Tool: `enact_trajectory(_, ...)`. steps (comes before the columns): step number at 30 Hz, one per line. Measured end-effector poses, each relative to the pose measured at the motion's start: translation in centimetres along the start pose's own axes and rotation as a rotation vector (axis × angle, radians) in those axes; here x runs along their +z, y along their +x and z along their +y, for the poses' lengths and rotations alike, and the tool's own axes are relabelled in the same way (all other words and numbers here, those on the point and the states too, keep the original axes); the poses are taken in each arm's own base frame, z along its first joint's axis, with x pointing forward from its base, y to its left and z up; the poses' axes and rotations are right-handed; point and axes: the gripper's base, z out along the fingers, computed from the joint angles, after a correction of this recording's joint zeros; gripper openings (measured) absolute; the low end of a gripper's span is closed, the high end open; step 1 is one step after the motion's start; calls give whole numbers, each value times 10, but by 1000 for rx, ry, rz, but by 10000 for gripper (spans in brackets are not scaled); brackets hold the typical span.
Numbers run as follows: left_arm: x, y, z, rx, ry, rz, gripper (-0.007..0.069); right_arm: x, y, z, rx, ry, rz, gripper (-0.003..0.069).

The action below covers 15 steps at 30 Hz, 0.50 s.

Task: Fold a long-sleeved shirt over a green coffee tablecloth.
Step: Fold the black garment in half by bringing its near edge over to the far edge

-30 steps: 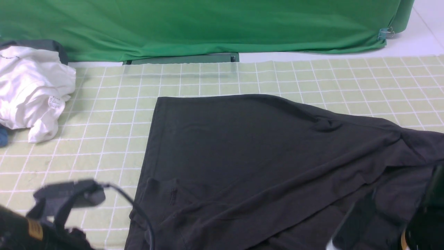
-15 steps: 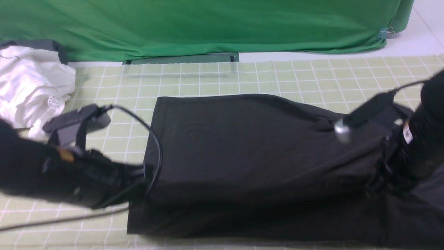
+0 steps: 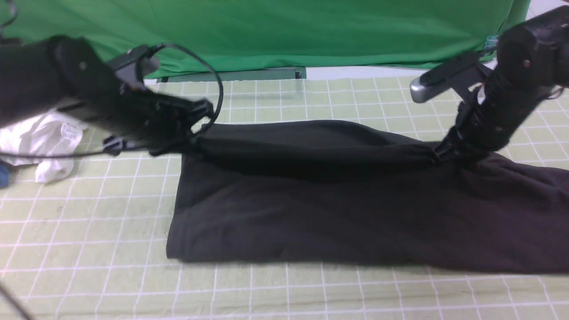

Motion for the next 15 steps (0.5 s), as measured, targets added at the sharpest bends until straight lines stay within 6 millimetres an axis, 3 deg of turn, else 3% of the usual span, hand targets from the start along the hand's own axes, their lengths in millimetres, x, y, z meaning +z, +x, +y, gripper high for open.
enact_trajectory(7,40,-35,-4,-4,-4,12,21,28,-26,-4,-2,9,-23,62)
enact_trajectory(15,67,-45,11,-44,-30,36,21,55,-37,-14,17,18,-69,87)
